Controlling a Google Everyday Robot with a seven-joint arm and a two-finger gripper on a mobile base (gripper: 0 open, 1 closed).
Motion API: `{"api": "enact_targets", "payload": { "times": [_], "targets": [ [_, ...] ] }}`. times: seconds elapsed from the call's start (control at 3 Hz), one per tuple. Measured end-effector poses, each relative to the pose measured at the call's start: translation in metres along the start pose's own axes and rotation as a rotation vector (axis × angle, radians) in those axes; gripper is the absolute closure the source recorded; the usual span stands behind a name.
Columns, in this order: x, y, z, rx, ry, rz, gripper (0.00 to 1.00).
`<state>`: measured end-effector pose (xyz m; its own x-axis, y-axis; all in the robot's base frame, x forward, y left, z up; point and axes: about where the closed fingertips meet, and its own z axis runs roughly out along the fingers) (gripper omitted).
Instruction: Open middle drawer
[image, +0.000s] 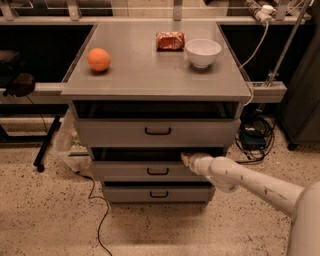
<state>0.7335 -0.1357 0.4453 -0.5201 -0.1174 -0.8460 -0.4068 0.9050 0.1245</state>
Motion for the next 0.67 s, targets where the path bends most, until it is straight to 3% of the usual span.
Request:
{"api": "enact_targets", "payload": {
  "times": [0.67],
  "targets": [
    [0.016, -0.003, -0.025, 0.007, 0.048, -0.003, 1.0]
  ]
}}
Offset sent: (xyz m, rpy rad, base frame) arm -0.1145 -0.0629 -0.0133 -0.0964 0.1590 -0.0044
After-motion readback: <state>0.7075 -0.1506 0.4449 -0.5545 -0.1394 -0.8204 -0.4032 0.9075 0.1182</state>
